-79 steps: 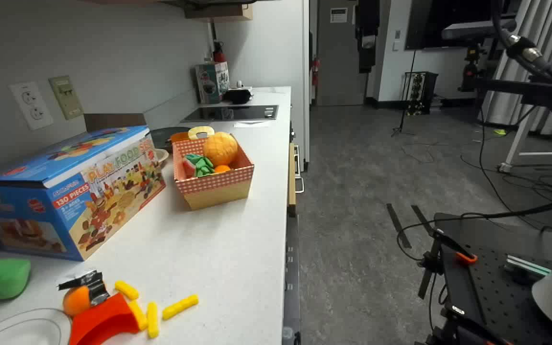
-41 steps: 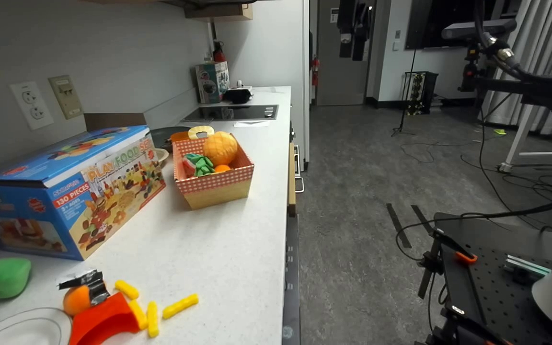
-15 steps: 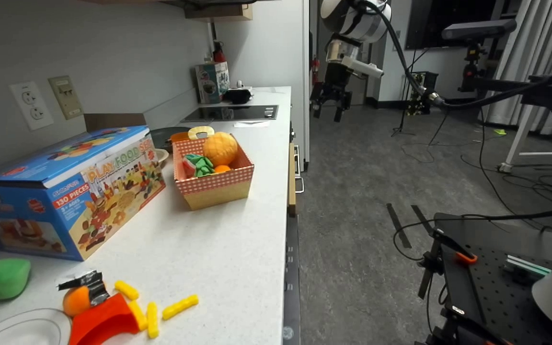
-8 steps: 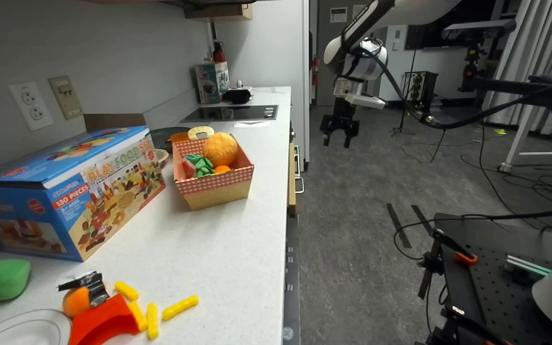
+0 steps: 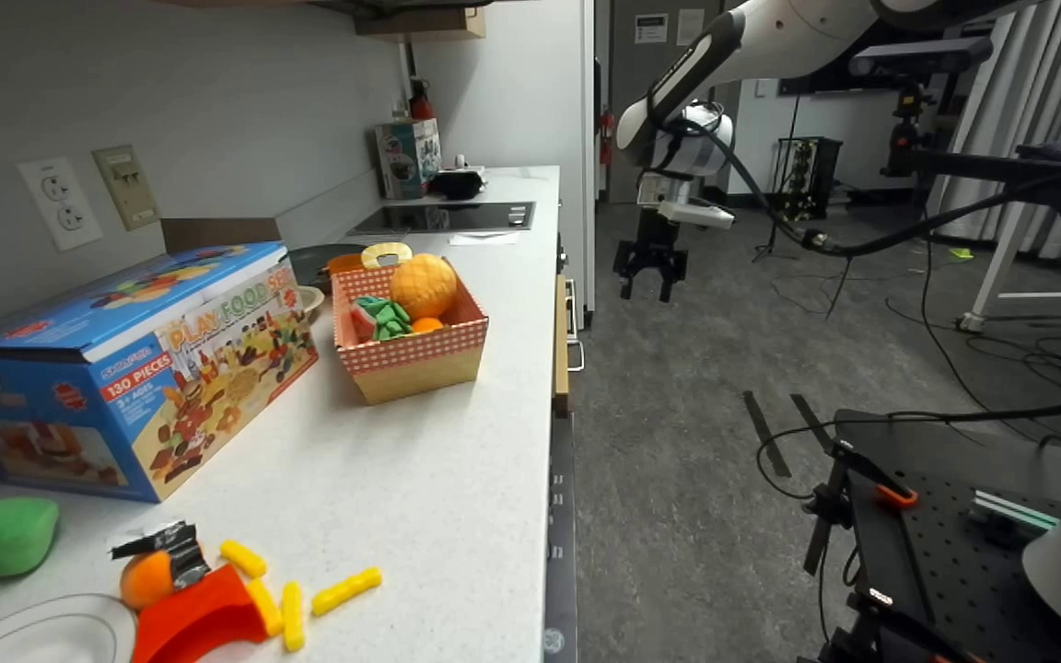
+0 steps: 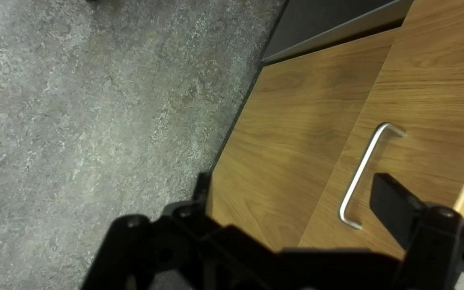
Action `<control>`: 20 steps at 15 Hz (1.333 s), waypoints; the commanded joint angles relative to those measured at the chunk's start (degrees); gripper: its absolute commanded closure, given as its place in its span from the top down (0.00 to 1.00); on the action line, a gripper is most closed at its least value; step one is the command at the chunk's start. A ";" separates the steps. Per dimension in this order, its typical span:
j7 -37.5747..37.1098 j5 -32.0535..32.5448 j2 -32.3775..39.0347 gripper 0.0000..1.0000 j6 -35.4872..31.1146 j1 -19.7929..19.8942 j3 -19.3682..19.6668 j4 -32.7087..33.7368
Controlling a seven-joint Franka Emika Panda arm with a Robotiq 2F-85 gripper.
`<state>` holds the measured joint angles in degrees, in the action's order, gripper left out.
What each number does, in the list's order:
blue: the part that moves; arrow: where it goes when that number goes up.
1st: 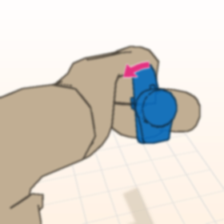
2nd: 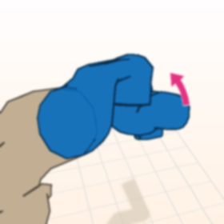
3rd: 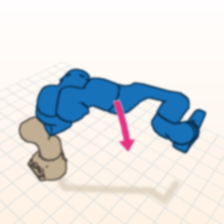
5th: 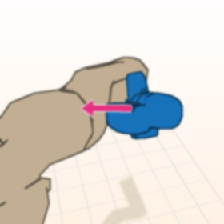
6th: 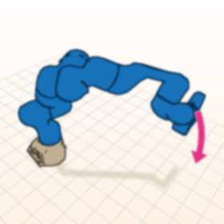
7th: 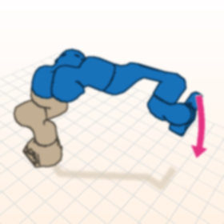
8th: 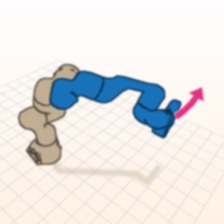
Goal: Pick up some of the fruits plush toy on the basket and put them in the drawer and close the drawer
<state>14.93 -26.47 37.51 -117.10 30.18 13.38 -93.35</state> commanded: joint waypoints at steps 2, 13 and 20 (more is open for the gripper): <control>0.66 0.32 -0.99 1.00 -2.11 1.05 -1.50 -1.52; 9.29 -1.07 -6.48 1.00 -17.32 -0.13 -7.57 -16.72; 7.55 -0.17 -6.41 1.00 -16.01 -0.88 -8.48 -16.45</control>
<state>22.38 -26.46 31.04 -133.29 29.61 4.54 -109.95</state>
